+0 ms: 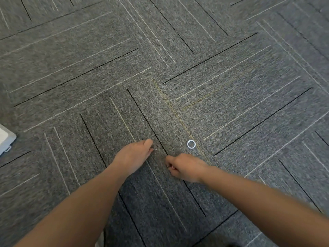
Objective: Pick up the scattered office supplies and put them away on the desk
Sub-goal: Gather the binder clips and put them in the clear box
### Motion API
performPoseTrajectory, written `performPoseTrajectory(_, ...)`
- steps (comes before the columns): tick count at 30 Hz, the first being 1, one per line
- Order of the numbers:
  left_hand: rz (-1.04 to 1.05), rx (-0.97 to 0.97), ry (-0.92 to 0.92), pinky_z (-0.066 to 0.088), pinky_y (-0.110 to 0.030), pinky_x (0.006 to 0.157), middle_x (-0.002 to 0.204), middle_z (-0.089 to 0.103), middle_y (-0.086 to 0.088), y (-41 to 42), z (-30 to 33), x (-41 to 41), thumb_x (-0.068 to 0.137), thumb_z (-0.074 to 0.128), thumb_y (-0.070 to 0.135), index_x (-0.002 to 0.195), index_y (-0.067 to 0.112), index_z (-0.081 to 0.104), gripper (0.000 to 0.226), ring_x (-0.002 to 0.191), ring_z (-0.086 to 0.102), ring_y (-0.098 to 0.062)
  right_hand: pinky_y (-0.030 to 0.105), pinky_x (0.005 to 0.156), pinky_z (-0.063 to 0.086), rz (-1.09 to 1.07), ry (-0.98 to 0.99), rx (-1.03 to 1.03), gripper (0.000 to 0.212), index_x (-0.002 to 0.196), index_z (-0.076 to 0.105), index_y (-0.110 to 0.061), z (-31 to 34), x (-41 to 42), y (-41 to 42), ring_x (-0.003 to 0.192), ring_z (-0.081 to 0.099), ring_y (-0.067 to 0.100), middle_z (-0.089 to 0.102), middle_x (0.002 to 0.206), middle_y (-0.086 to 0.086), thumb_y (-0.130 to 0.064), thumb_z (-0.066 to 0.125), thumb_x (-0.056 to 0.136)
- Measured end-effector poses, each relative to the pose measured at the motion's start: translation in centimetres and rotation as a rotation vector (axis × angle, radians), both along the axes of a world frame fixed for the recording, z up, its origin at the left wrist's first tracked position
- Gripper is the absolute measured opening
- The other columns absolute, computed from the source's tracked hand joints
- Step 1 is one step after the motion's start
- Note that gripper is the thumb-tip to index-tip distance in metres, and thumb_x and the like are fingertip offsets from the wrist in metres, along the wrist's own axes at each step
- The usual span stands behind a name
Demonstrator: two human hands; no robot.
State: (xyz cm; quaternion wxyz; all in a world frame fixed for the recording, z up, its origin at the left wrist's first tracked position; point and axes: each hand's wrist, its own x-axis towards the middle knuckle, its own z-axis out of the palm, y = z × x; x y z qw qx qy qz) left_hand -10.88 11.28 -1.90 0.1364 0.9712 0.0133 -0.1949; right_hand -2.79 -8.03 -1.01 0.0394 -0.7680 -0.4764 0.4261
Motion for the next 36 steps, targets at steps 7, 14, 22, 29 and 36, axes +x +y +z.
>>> performPoseTrajectory(7,-0.013,0.008,0.004,0.029,-0.019,0.044,0.067,0.040,0.006,0.9,6.0,5.3,0.102,0.033,0.026,0.089,0.017,0.037,0.016,0.052,0.037,-0.004,0.017,0.049,0.045,-0.147,-0.249,0.014,0.018,0.088,0.053,-0.021,5.5,8.3,-1.0,0.060,0.059,0.005,0.057,0.071,-0.005,-0.027,0.043,0.101)
performPoseTrajectory(14,0.240,-0.042,-0.062,0.039,-0.030,0.052,0.069,0.045,0.001,6.7,22.5,2.7,0.099,0.039,0.034,0.086,0.013,0.038,0.025,0.059,0.050,-0.020,0.030,0.054,0.038,-0.096,-0.398,0.102,0.013,0.094,0.050,-0.016,23.4,10.4,6.1,0.066,0.055,0.026,0.058,0.077,0.006,-0.025,0.042,0.101)
performPoseTrajectory(22,0.791,-0.121,-0.144,0.043,-0.042,0.066,0.083,0.058,-0.014,15.4,52.8,-6.1,0.096,0.047,0.039,0.080,0.016,0.034,0.030,0.080,0.059,-0.036,0.040,0.064,0.047,0.096,-0.340,0.381,0.024,0.092,0.049,-0.013,53.3,3.9,23.1,0.081,0.061,0.037,0.064,0.089,0.015,-0.033,0.039,0.101)
performPoseTrajectory(29,1.302,0.081,-0.442,0.039,-0.038,0.067,0.077,0.059,-0.009,26.0,78.2,-20.5,0.094,0.050,0.040,0.077,0.017,0.040,0.031,0.075,0.058,-0.029,0.038,0.061,0.040,0.311,-0.212,0.782,0.026,0.095,0.059,-0.013,77.8,-10.4,42.3,0.082,0.061,0.033,0.067,0.087,0.007,-0.034,0.044,0.099)
performPoseTrajectory(36,1.672,0.289,-0.498,0.036,-0.030,0.059,0.076,0.061,-0.003,31.5,88.1,-36.5,0.096,0.048,0.039,0.084,0.016,0.049,0.026,0.073,0.062,-0.026,0.039,0.063,0.044,0.532,-0.055,0.970,0.024,0.096,0.061,-0.013,89.2,-28.3,54.7,0.079,0.063,0.035,0.069,0.082,0.011,-0.032,0.047,0.099)
